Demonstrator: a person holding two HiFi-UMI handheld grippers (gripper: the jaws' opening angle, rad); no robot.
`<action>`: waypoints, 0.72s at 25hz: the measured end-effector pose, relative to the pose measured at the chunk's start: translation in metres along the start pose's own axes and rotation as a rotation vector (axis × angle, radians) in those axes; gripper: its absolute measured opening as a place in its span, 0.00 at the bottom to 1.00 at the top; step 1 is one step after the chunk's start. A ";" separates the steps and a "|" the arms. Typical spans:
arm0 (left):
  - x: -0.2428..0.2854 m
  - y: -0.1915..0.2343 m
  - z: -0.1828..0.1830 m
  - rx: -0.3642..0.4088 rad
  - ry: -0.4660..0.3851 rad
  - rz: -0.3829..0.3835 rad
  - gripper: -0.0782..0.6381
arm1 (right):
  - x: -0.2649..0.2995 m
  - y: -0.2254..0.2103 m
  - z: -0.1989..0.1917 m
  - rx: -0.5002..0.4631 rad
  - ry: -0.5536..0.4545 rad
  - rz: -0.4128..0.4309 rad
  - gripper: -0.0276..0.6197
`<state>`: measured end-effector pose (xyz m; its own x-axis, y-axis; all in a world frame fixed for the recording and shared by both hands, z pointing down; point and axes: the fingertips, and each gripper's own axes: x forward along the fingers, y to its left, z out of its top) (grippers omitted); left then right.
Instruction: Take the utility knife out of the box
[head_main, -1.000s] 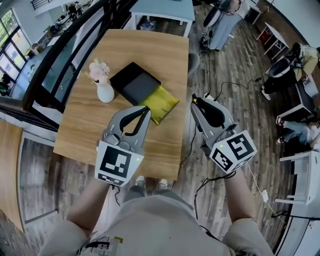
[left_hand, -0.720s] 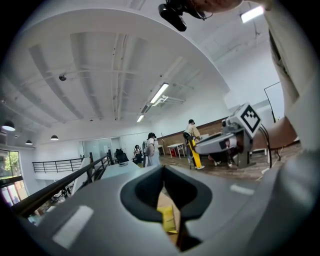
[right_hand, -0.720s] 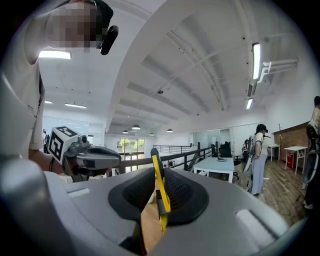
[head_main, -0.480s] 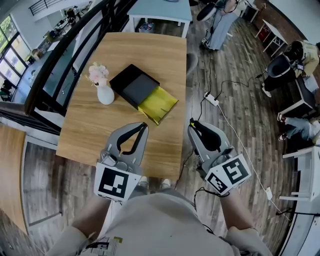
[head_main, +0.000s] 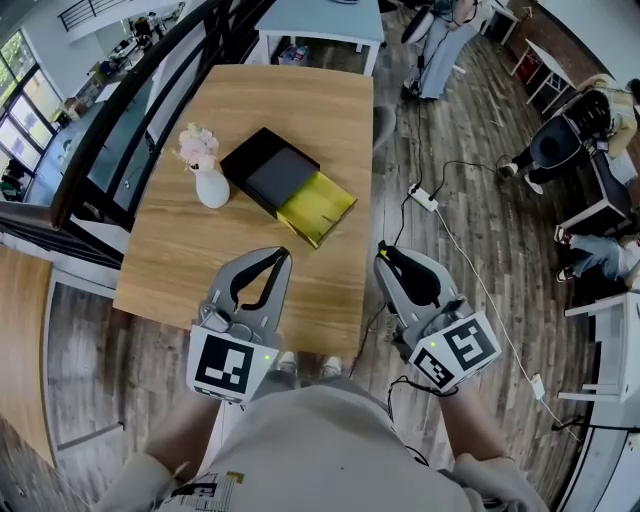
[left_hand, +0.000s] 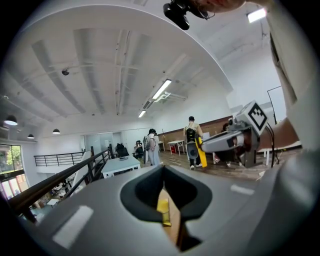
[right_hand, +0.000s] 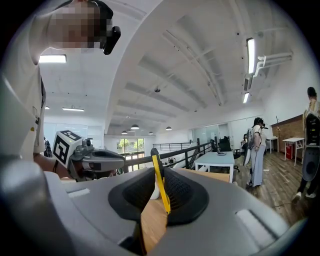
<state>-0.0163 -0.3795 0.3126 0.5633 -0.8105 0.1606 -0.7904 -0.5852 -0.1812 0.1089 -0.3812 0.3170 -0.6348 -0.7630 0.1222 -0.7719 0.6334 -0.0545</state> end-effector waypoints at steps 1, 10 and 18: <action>0.000 0.000 -0.002 0.007 0.004 -0.003 0.11 | 0.000 0.001 0.000 -0.001 0.001 0.001 0.14; 0.000 0.003 -0.012 0.029 0.025 -0.002 0.11 | 0.003 0.011 0.001 -0.045 0.024 0.008 0.14; 0.003 0.002 -0.016 0.022 0.036 -0.009 0.11 | 0.008 0.009 -0.005 -0.060 0.030 -0.003 0.14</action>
